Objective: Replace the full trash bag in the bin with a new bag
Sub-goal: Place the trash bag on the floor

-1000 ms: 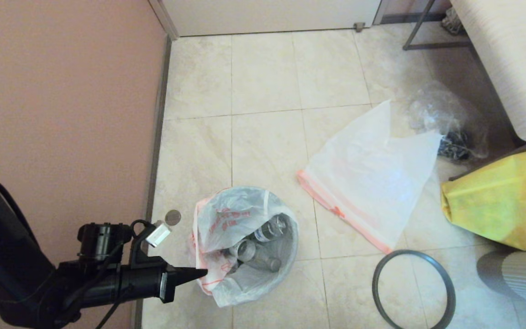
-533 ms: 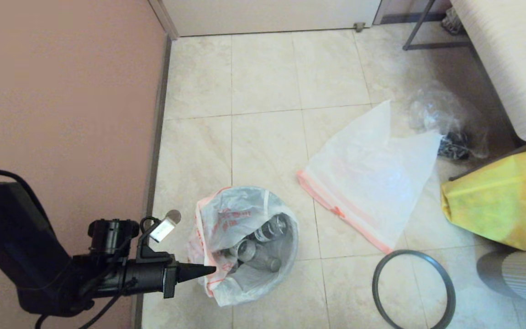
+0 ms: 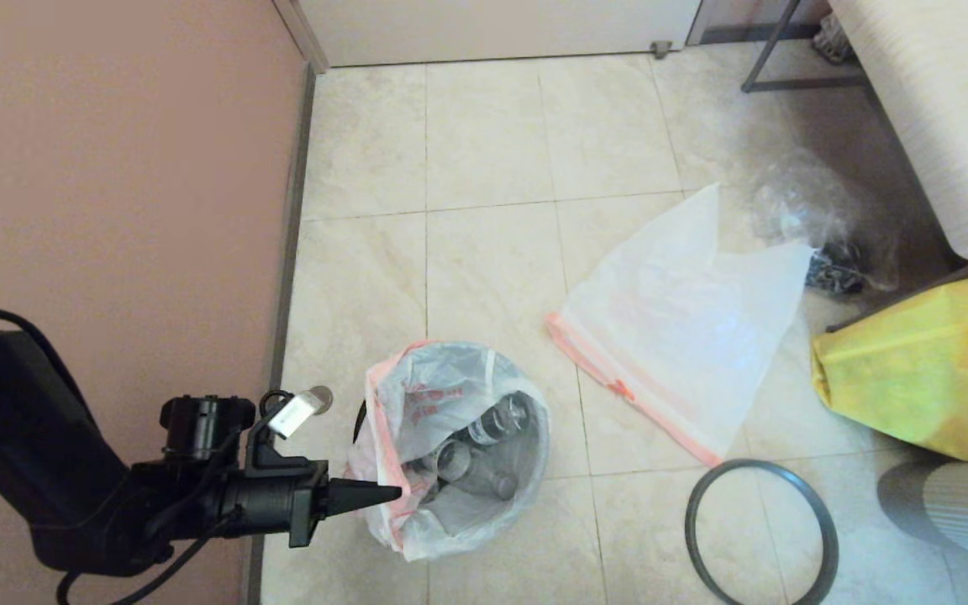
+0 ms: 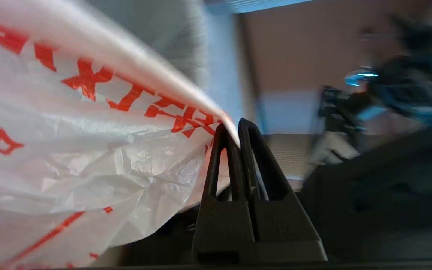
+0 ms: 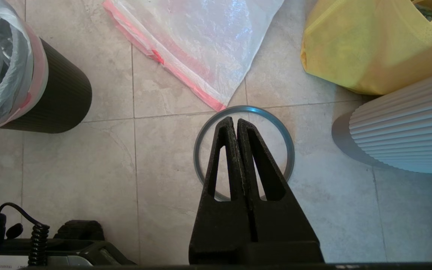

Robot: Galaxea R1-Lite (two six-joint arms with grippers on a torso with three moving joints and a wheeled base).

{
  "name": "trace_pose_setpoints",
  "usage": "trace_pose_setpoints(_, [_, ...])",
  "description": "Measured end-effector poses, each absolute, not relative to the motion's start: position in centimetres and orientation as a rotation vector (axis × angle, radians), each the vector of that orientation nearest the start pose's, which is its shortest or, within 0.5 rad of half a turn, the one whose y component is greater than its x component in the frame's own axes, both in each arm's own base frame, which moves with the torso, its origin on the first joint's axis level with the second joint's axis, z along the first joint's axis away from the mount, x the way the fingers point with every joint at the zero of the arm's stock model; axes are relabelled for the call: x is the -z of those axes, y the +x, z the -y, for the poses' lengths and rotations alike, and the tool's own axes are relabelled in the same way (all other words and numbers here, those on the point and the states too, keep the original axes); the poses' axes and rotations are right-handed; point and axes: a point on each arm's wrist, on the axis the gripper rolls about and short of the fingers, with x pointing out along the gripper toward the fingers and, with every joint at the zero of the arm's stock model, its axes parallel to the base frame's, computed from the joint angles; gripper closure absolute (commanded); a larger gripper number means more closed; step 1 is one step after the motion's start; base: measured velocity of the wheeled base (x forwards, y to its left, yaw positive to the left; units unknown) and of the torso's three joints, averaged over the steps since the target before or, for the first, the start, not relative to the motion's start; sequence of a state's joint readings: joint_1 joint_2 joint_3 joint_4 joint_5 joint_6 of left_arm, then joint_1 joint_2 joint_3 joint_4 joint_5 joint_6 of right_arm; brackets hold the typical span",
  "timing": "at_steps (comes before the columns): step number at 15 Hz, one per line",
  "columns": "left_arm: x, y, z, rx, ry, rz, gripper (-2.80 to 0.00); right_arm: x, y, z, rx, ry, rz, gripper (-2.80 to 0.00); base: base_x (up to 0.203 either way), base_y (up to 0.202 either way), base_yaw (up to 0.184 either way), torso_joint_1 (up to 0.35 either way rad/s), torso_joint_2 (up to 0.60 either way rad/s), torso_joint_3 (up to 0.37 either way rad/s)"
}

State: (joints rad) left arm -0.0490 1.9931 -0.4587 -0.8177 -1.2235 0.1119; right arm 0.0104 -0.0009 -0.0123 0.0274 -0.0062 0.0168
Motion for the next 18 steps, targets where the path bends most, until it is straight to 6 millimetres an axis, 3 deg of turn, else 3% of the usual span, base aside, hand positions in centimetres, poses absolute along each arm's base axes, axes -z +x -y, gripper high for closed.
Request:
trace_pose_setpoints(5, [-6.9,26.4,4.0,1.360,-0.306,-0.476,0.00,-7.6,-2.4,0.0,-0.005,0.017,-0.014,0.00,0.000,0.000,0.000,0.000,0.00,0.000])
trace_pose_setpoints(18, [-11.3,26.7,4.0,1.388,-0.051,-0.118,0.00,-7.6,-2.4,0.0,-0.004,0.017,-0.014,0.00,0.000,0.000,0.000,0.000,0.00,0.000])
